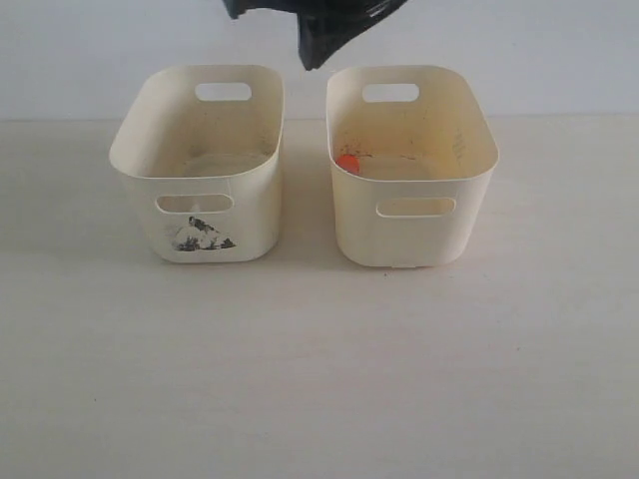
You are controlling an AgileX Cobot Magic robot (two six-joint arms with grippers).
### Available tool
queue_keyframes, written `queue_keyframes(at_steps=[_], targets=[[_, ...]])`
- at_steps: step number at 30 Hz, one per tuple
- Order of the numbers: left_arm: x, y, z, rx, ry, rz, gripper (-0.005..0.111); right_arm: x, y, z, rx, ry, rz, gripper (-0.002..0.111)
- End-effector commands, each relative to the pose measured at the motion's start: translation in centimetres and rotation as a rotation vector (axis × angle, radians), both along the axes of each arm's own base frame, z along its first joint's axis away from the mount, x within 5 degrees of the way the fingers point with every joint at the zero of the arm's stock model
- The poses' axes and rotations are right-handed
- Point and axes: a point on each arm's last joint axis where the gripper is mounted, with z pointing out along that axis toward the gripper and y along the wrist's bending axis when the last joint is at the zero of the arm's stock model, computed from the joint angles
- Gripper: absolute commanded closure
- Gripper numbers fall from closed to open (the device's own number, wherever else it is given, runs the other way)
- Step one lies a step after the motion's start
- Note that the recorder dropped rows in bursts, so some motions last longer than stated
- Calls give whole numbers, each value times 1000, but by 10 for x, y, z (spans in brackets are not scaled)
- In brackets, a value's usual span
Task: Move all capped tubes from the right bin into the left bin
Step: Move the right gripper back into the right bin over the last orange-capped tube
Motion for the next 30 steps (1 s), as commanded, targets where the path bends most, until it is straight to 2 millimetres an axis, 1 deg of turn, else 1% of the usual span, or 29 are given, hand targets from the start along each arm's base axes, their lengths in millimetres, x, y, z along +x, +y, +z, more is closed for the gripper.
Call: queue_keyframes(at_steps=[1, 5, 8, 12, 16, 17, 19, 23, 24, 25, 30], targets=[[0, 0, 3, -18, -20, 1, 102, 9, -45, -2, -16, 24, -65, 108], [0, 0, 3, -18, -20, 1, 102, 22, -80, -12, 57, 78, -107, 108], [0, 0, 3, -18, -20, 1, 102, 31, -95, -22, 81, 113, -88, 108], [0, 0, 3, -18, -20, 1, 102, 43, -100, -38, 62, 120, -105, 108], [0, 0, 3, -18, -20, 1, 102, 58, -97, -66, 76, 145, -155, 107], [0, 0, 3, -18, -20, 1, 102, 62, -96, -74, 84, 161, -181, 104], [0, 0, 3, -18, -20, 1, 102, 67, -93, -88, 109, 197, -206, 95], [0, 0, 3, -18, -20, 1, 102, 77, -84, -115, 183, 256, -218, 63], [0, 0, 3, -18, -20, 1, 102, 79, -83, -120, 199, 258, -224, 56], [0, 0, 3, -18, -20, 1, 102, 81, -82, -124, 212, 259, -231, 53], [0, 0, 3, -18, -20, 1, 102, 93, -80, -138, 262, 224, -298, 53]])
